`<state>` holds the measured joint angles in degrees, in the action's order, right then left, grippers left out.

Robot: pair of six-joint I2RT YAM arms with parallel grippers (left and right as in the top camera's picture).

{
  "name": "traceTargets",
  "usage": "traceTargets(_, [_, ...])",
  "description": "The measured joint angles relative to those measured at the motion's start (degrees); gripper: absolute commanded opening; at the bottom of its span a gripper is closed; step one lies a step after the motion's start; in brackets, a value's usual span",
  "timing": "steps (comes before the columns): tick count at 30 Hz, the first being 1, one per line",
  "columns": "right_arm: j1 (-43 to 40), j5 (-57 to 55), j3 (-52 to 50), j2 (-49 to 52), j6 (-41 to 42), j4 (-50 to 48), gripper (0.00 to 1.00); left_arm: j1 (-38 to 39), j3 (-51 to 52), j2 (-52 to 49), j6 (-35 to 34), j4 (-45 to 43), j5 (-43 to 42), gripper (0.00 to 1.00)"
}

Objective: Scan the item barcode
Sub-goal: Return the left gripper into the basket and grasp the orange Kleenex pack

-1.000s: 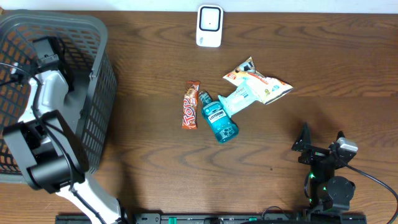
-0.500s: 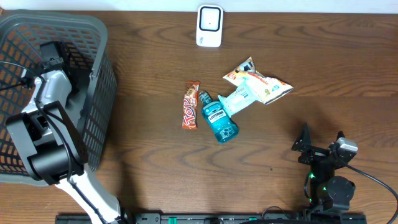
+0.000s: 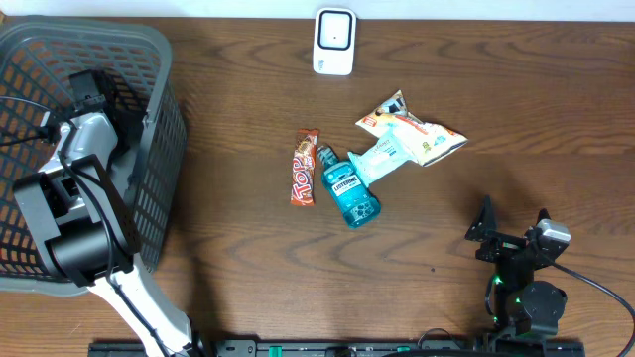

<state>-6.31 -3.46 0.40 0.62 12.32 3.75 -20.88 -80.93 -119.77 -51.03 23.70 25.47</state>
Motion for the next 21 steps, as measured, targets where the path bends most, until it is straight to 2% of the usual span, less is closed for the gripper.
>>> traceTargets(4, [0.0, 0.0, 0.0, 0.0, 0.0, 0.0, 0.99, -0.1, 0.0, 0.0, 0.6, 0.1, 0.1, 0.61])
traceTargets(6, [0.0, 0.0, 0.0, 0.0, 0.0, 0.0, 0.99, -0.1, 0.0, 0.0, 1.7, 0.1, 0.0, 0.54])
traceTargets(16, [0.0, 0.0, 0.0, 0.0, 0.0, 0.0, 0.99, -0.1, 0.1, 2.1, 10.5, 0.5, -1.9, 0.54])
traceTargets(21, [0.0, 0.0, 0.0, 0.0, 0.0, 0.0, 0.99, -0.1, 0.8, 10.9, 12.8, 0.5, -3.3, 0.54])
